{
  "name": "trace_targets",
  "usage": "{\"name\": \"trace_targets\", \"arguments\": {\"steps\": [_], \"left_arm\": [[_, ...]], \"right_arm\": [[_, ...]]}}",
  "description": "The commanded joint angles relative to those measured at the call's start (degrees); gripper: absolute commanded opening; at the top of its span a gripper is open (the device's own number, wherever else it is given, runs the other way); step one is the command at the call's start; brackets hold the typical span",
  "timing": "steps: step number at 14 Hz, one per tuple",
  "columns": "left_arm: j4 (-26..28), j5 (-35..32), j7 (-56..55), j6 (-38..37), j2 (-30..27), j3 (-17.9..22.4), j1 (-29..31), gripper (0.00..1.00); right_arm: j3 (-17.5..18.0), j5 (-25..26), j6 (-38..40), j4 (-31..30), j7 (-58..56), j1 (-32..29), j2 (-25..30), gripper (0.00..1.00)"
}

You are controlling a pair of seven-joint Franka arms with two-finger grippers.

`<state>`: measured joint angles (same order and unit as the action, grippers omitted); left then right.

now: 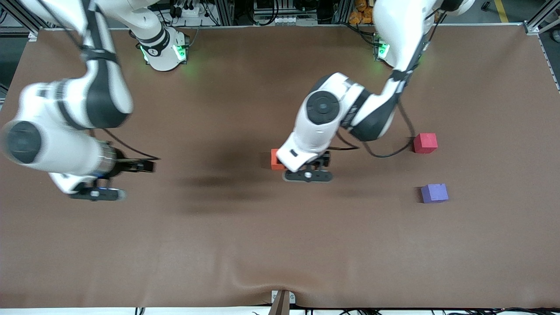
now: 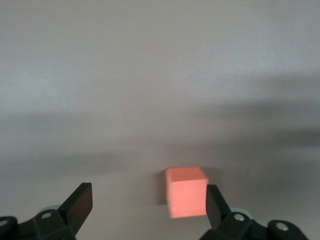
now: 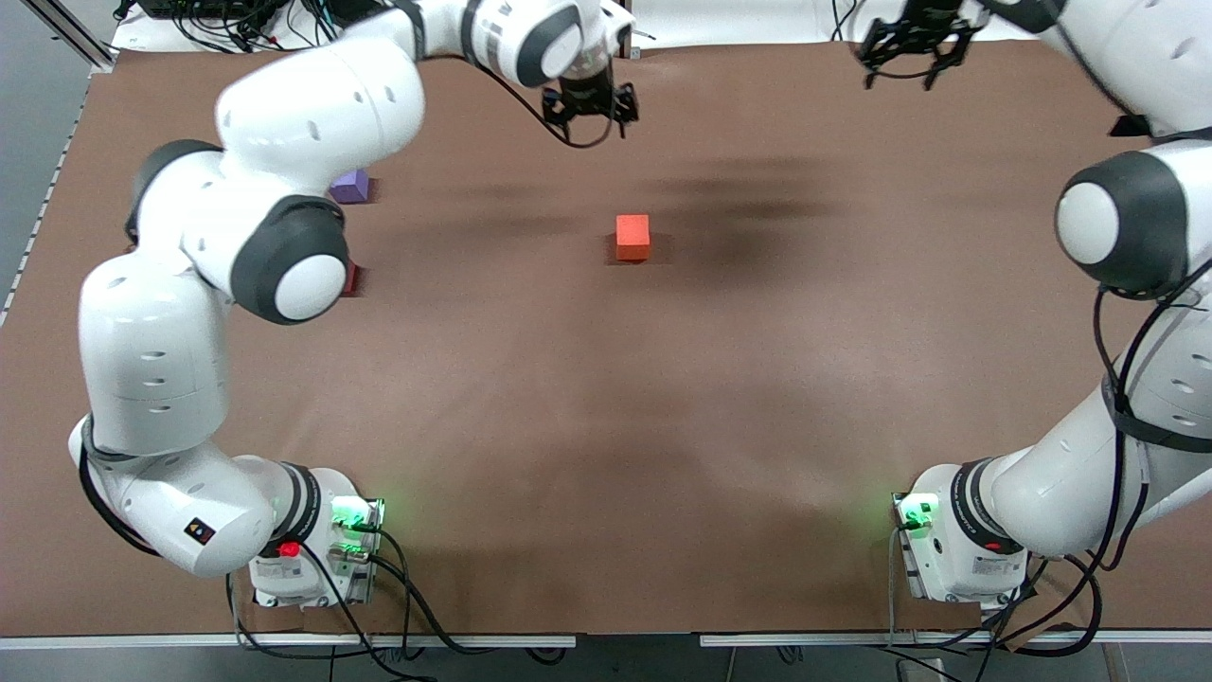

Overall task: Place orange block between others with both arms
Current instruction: 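Reach the left gripper to the orange cube while the right gripper holds it, then close the left gripper on the cube while the right gripper releases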

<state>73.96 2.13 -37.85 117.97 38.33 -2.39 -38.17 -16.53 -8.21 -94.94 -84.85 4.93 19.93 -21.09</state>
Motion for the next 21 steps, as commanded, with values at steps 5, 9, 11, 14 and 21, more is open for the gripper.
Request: {"name": "trace_targets", "arguments": {"steps": [5,9,11,14,21], "left_arm": [[-1.98,-0.28,-5.73,2.53,7.02,0.72,-5.51,1.0],[-1.18,-0.37,-9.78,2.53,8.69,0.72,-7.18,1.0],[-1.1,-2.55,-9.08,2.61,9.83,0.72,-7.18,1.0],[-1.1,-4.24,-8.91,2.79,10.45,0.55,-7.18,1.0],[0.05,-3.09,-10.05,6.21,11.94,0.2,-7.18,1.0]], "right_arm": [[-2.45,1.26,3.19,-2.08,-10.53,-4.19,10.27,1.0],[-1.23,1.8,6.34,-1.63,-18.11,-10.17,14.93,1.0],[2.71,3.89,8.71,-1.54,-17.85,-13.94,16.69,1.0],[8.69,6.37,10.82,-1.54,-12.43,-18.52,17.93,1.0],[9.94,6.28,12.85,-1.63,-8.62,-18.88,19.95,1.0]]}}
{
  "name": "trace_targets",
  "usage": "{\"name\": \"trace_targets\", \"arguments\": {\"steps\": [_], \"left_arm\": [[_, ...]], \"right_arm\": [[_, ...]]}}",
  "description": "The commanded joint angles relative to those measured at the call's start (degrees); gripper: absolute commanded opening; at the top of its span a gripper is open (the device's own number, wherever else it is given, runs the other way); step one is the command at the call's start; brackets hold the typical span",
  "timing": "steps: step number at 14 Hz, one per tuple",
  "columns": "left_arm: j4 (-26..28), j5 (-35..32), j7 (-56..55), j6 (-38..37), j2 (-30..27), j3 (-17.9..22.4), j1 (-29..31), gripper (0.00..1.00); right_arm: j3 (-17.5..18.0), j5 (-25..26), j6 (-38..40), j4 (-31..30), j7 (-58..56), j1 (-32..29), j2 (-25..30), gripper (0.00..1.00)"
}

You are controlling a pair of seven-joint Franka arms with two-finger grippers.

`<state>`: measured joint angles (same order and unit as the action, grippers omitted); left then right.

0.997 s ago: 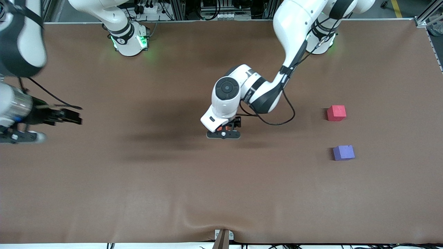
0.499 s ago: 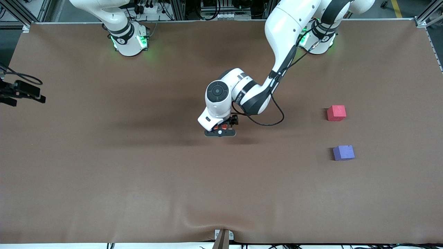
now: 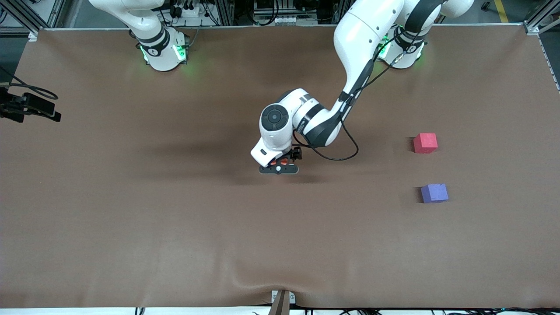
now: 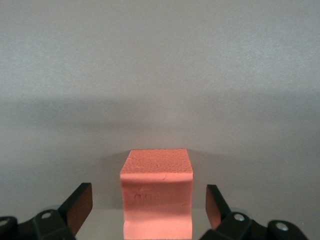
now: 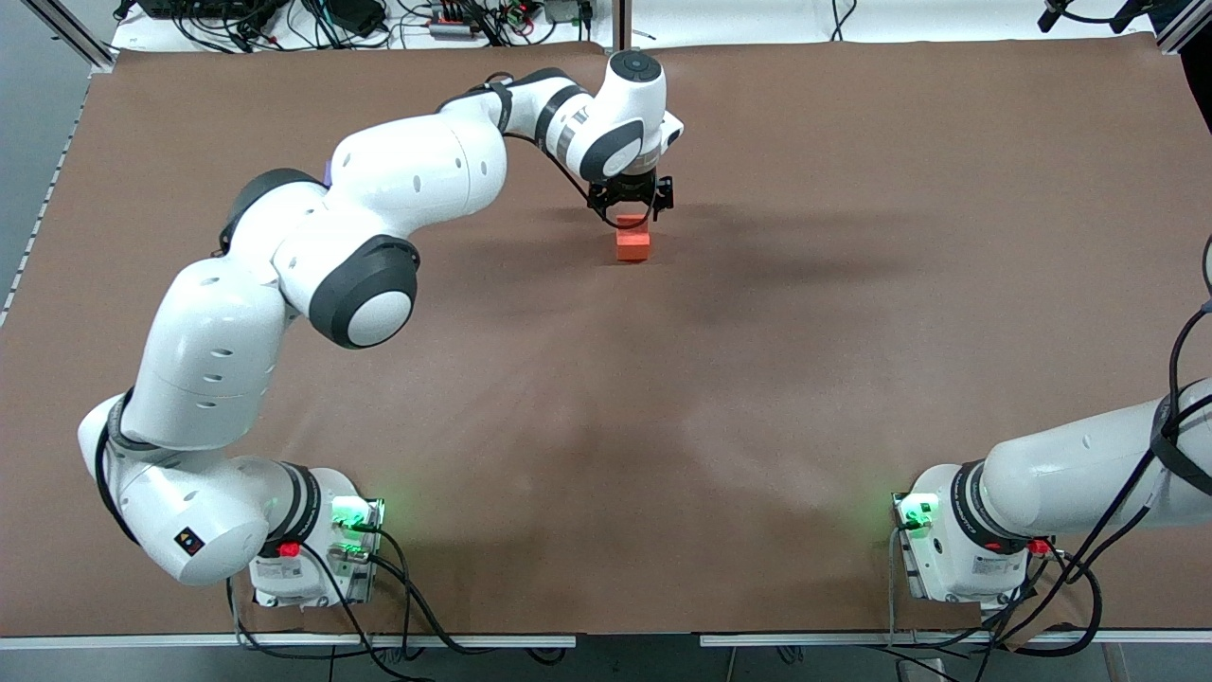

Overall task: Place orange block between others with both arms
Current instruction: 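Close the left gripper on the cube while the right gripper releases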

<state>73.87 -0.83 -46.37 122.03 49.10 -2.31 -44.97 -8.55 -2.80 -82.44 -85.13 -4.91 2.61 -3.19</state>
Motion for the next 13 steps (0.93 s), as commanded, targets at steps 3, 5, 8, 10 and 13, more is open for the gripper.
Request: {"name": "trace_targets", "arguments": {"steps": [3,5,8,10,13], "left_arm": [[0.22,0.39,-1.89,2.51,1.44,0.02,-0.47,1.0],[0.4,0.65,-1.89,2.69,1.96,0.02,-0.65,1.0],[1.01,1.27,-2.24,2.69,2.06,0.02,-0.82,1.0],[1.36,1.36,-2.15,2.69,2.06,0.02,-0.83,0.96],[1.19,1.36,-2.15,2.69,2.32,0.02,-0.82,0.84]], "right_arm": [[3.54,0.95,0.7,-1.35,1.31,-3.22,2.05,1.0],[3.8,0.95,0.71,-1.35,1.31,-3.66,2.13,1.0],[3.89,1.04,1.23,-1.26,5.95,-3.66,2.31,1.0],[4.07,1.56,1.15,-1.35,6.06,-3.66,2.75,1.0],[4.42,3.32,1.06,-1.26,5.71,-3.66,2.84,1.0]]}}
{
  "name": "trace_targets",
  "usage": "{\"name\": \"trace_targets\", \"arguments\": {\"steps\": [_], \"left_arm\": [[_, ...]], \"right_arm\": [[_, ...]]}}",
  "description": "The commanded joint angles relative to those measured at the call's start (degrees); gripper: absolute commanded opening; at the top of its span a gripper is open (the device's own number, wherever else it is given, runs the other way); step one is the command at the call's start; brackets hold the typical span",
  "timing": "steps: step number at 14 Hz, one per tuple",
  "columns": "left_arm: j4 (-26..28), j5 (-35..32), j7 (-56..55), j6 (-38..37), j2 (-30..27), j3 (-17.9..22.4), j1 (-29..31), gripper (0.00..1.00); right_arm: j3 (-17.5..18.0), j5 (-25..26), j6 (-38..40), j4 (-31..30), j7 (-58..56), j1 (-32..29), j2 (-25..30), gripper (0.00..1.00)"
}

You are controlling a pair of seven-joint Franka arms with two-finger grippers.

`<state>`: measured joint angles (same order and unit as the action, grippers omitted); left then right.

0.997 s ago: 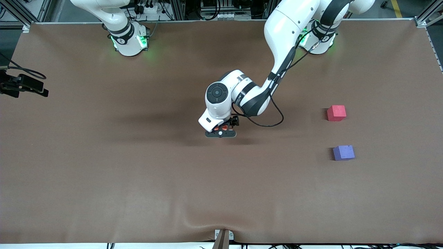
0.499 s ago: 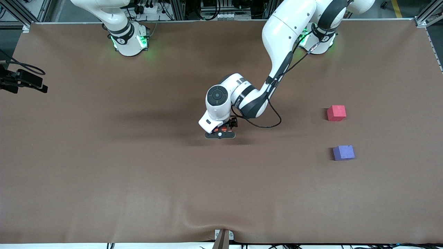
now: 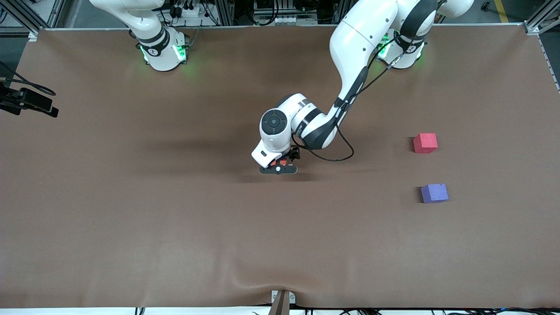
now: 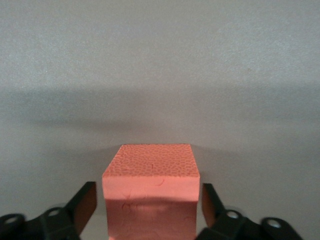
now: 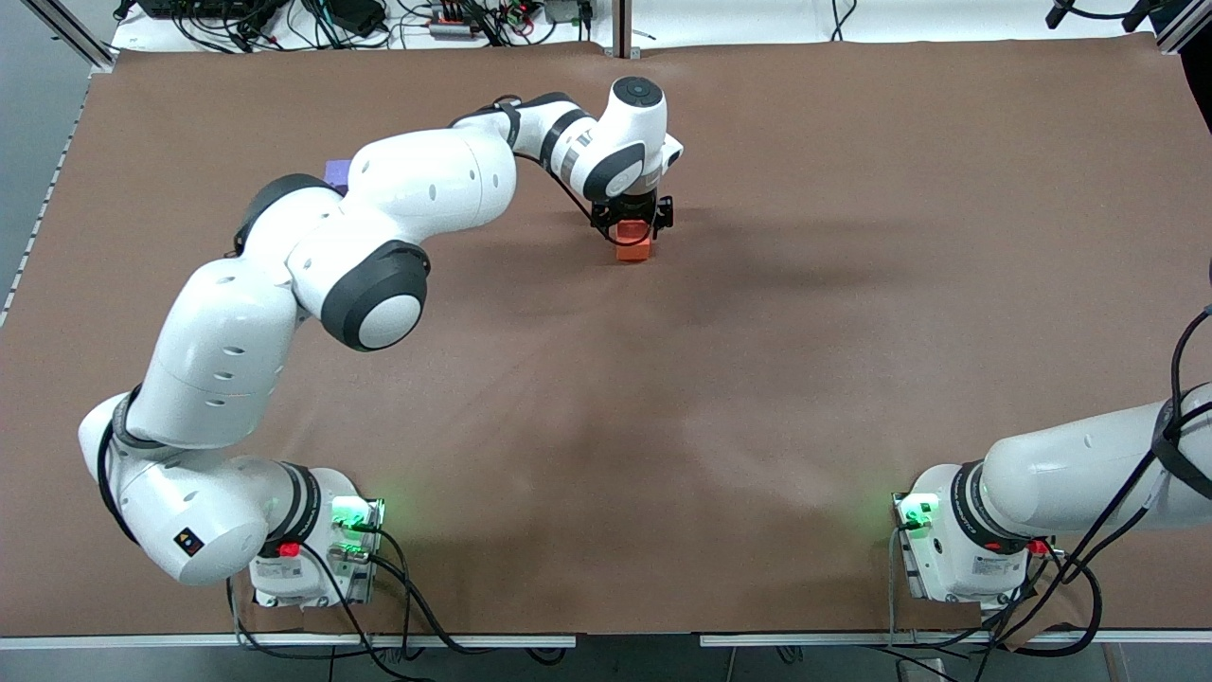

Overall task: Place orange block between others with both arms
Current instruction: 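Close the left gripper on the cube while the right gripper releases, then carry the orange cube with the left gripper toward the purple cube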

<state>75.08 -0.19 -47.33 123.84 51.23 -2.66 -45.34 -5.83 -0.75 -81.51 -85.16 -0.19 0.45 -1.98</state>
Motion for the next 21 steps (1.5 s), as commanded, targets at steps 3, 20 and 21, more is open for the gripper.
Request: {"name": "trace_targets", "arguments": {"steps": [3,20,21], "left_arm": [[0.06,0.72,-1.28,0.79,0.1,0.37,-0.8,0.52],[6.2,0.19,3.63,-10.11,-20.09,0.81,13.77,0.39],[8.39,-0.07,4.51,-10.11,-22.2,0.81,15.09,0.39]], "right_arm": [[1.34,1.45,-0.14,-1.07,0.98,-1.42,1.54,1.0],[1.34,1.98,-0.75,0.87,0.98,-1.42,1.19,1.0],[1.34,1.89,-0.75,0.87,0.98,-1.42,1.1,1.0]]}}
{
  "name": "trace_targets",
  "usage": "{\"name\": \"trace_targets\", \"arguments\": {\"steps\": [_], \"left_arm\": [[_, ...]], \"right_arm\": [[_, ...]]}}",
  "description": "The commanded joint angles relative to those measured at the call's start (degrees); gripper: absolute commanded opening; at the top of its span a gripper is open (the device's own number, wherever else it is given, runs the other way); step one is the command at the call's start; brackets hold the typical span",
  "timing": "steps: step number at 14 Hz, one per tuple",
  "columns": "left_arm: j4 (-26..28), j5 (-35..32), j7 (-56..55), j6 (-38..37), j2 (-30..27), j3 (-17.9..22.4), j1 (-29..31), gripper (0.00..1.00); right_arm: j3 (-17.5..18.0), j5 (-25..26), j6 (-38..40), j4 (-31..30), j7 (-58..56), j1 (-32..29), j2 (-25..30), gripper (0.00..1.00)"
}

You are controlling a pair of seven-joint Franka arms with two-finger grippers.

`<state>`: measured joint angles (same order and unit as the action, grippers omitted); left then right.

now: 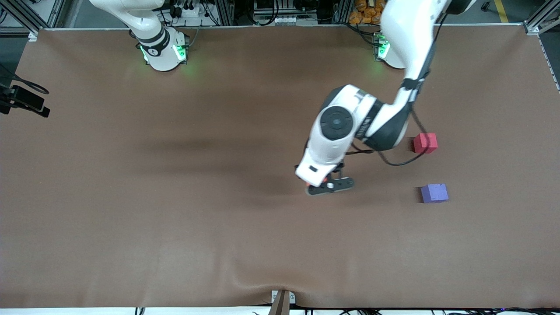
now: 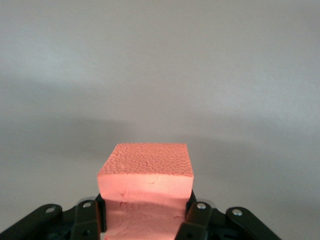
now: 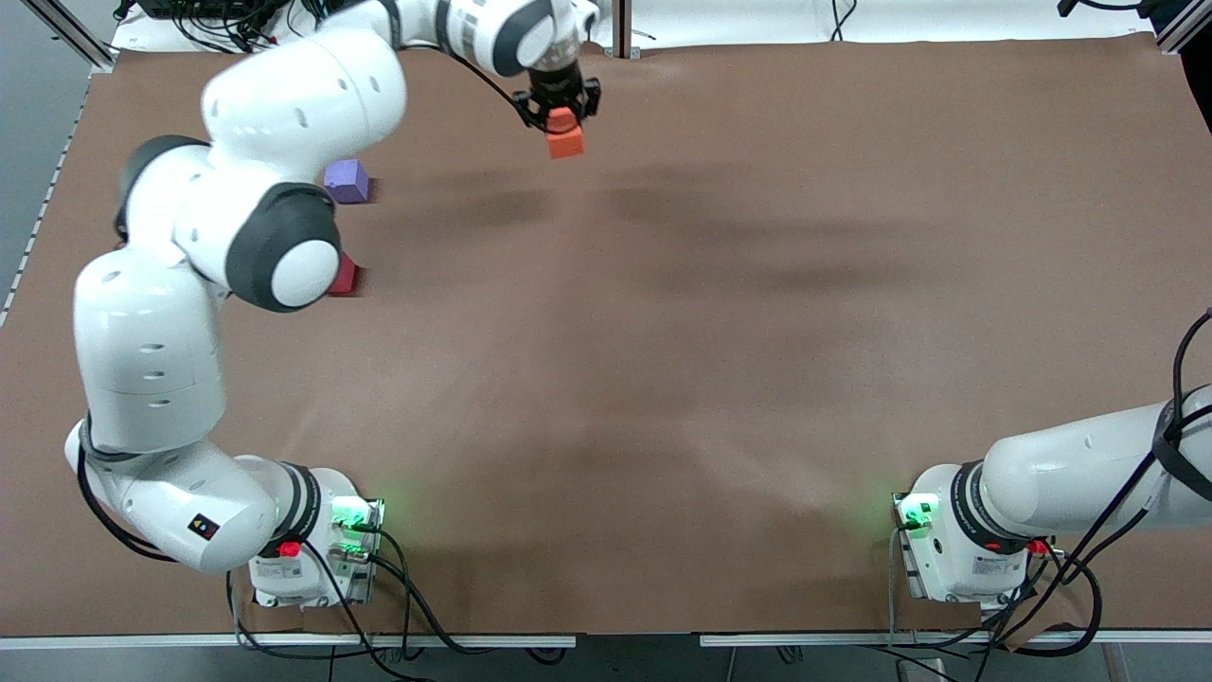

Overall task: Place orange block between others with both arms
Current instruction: 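Carry the orange cube with the left gripper toward the purple cube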

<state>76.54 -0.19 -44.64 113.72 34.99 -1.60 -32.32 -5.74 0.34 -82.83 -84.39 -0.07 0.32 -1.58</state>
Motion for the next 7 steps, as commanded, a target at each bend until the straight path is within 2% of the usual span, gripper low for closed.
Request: {"name": "trace_targets", "arguments": {"steps": [1,7], "left_arm": [[8.61,-0.08,3.14,0.01,-7.55,-0.24,3.65,0.38],[15.91,-0.16,8.68,0.71,-12.4,-0.42,13.23,0.36]], "right_arm": [[1.26,0.89,0.56,0.1,0.86,-1.2,0.79,1.0],[1.26,0.89,0.56,0.1,0.86,-1.2,0.53,1.0]]}}
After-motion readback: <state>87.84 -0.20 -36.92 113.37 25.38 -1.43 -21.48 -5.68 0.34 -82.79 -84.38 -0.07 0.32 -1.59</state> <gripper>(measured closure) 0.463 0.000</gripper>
